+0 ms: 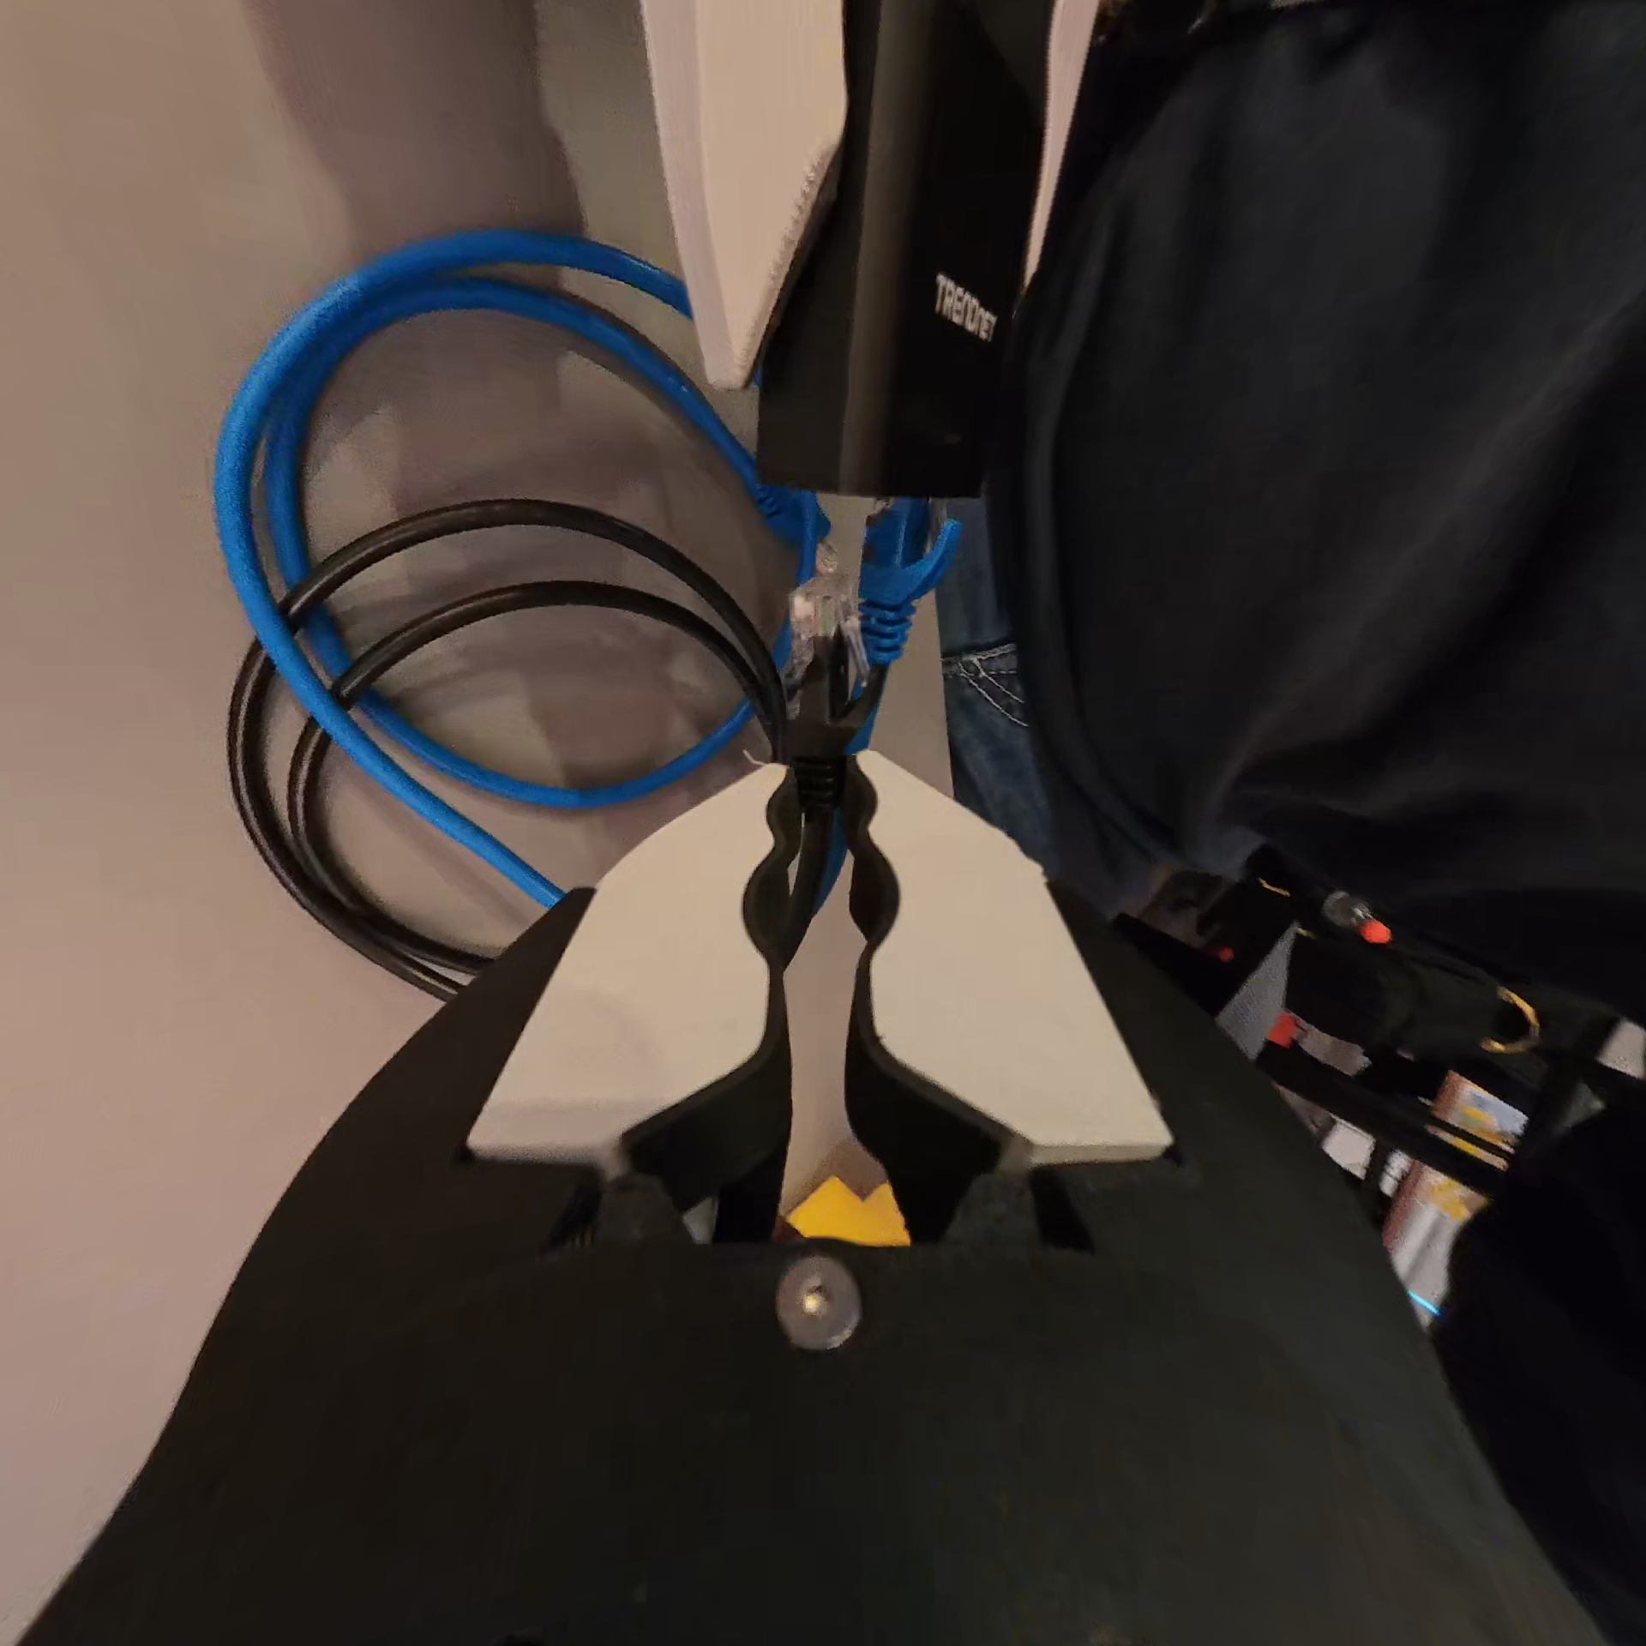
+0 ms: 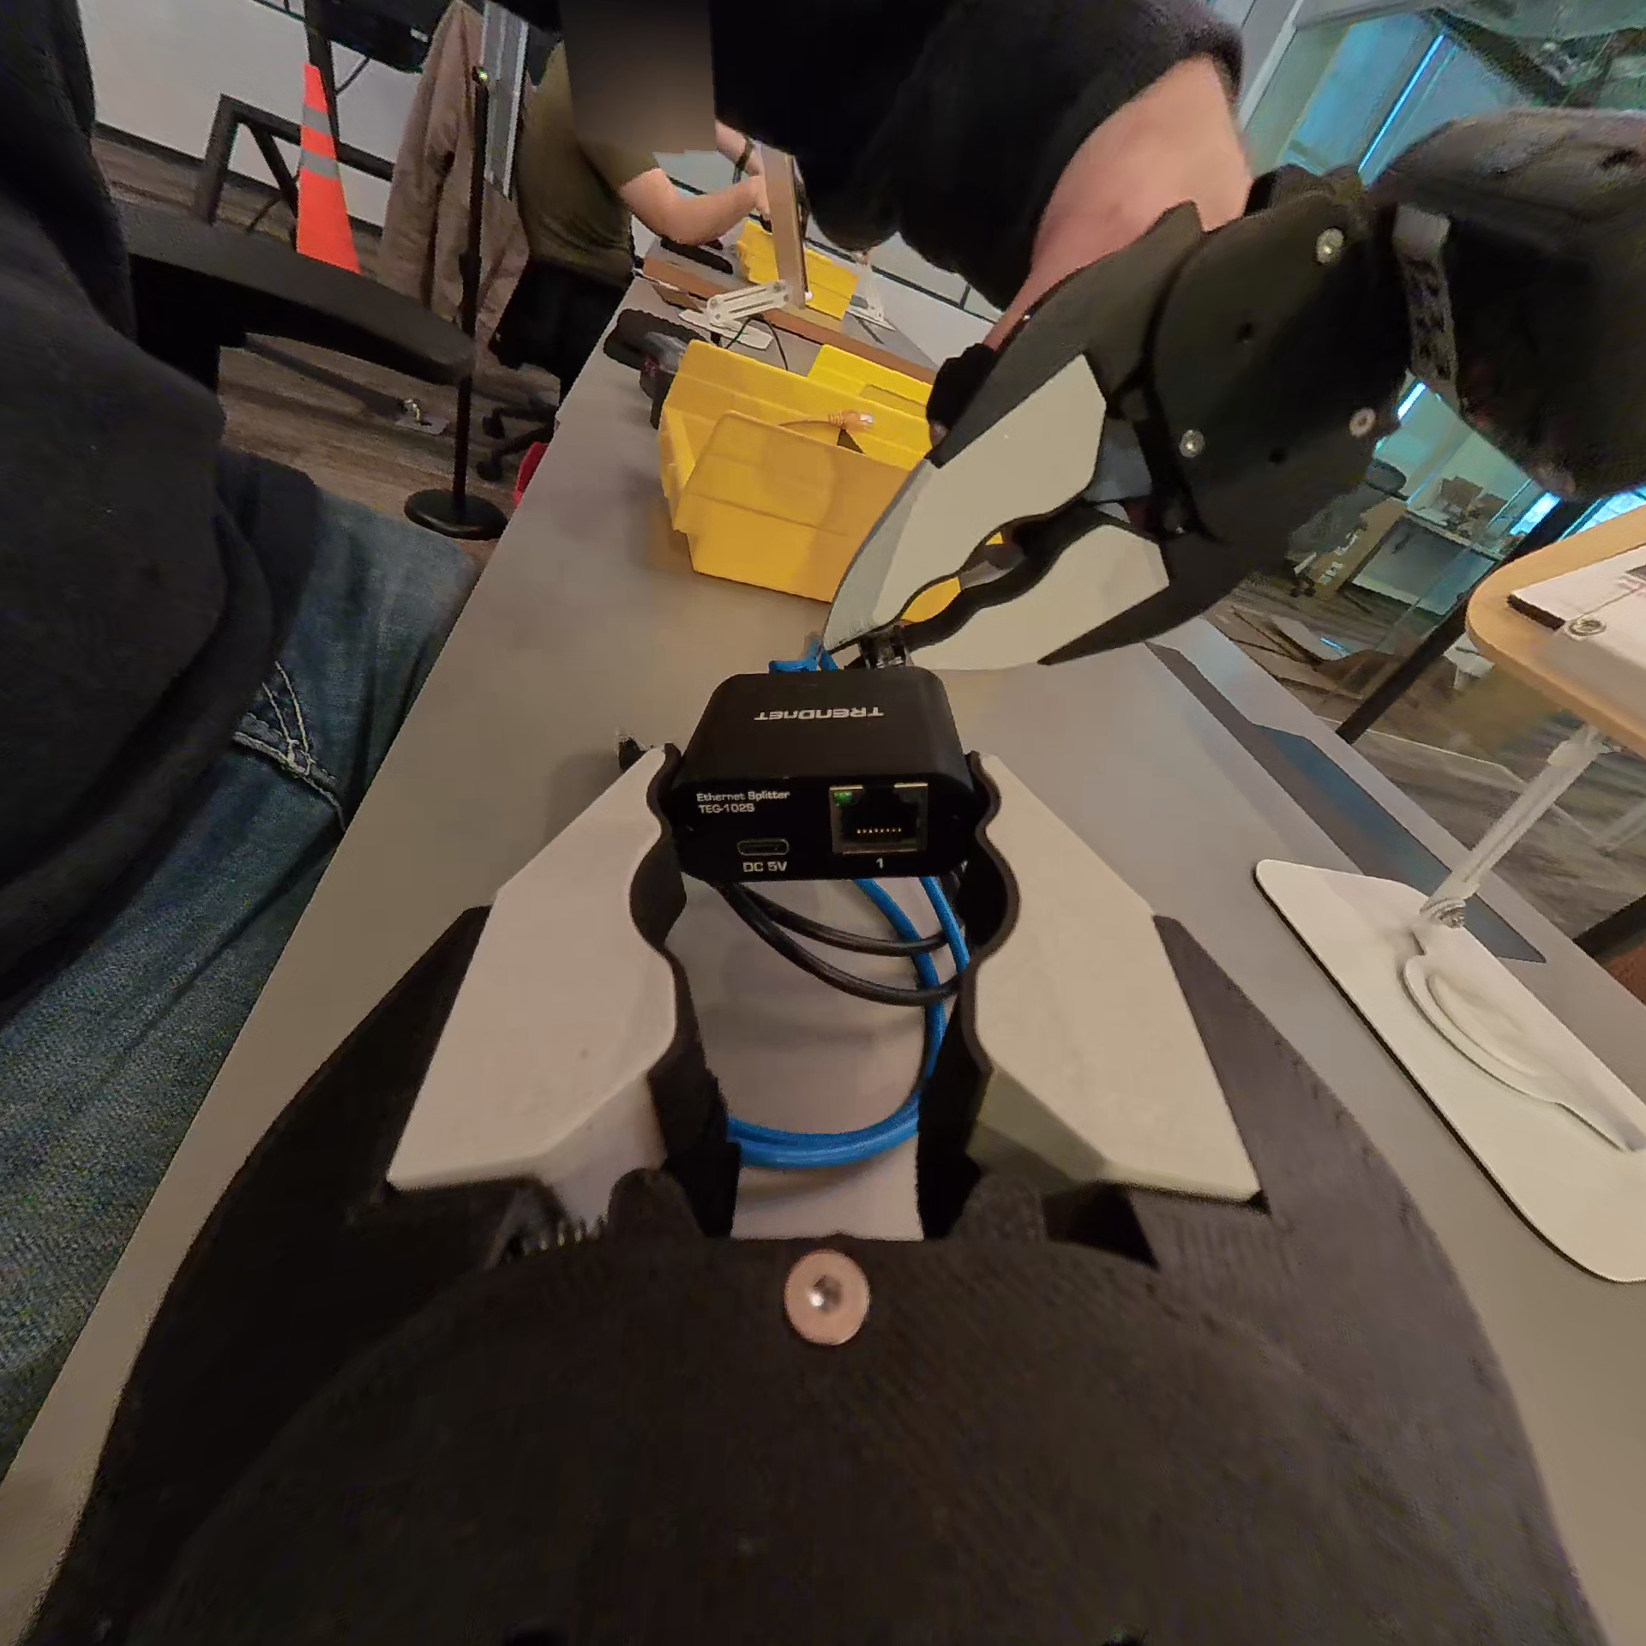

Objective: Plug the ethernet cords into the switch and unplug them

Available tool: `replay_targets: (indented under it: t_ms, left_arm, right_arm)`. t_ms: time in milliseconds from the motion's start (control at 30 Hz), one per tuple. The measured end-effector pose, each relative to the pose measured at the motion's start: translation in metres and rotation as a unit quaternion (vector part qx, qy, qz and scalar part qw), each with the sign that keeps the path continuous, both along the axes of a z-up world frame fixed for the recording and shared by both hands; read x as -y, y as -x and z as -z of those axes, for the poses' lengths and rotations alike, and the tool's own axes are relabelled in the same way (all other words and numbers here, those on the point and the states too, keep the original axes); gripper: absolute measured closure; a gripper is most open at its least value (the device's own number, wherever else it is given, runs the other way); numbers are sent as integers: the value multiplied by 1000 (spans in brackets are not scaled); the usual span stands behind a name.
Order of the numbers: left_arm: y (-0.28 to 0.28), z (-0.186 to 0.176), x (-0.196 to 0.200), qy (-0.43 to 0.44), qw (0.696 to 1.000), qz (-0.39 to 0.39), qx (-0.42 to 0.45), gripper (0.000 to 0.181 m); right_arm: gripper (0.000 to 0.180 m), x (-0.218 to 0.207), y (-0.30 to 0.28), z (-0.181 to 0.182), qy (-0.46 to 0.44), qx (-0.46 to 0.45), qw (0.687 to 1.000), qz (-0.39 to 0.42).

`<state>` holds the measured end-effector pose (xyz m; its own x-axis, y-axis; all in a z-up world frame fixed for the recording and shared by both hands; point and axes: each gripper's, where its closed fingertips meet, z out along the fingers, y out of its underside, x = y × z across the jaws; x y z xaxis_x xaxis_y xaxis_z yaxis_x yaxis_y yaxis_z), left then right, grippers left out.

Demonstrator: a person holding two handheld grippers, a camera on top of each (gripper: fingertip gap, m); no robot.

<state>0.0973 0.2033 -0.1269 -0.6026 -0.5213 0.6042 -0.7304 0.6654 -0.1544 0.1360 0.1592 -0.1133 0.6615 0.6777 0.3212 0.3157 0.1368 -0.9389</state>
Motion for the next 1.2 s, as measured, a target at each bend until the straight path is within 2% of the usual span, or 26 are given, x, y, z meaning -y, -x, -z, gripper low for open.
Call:
replay_targets:
  t_ms: [33,333,900,1200]
  left_arm:
    - [1,0,1,4,1000,6,-13,172]
    - [6,-3,20,35,996,42,-64,173]
    - [4,-22,33,141,984,-35,-99,172]
    - [9,-11,39,186,973,-75,-113,172]
  right_arm:
    - [120,0,0,0,-2,1,1000,-1]
    - [120,5,5,-1,0,-16,1000,-27]
    - [119,12,3,-16,21,-141,985,-93]
    - [120,14,7,-9,42,-159,980,-114]
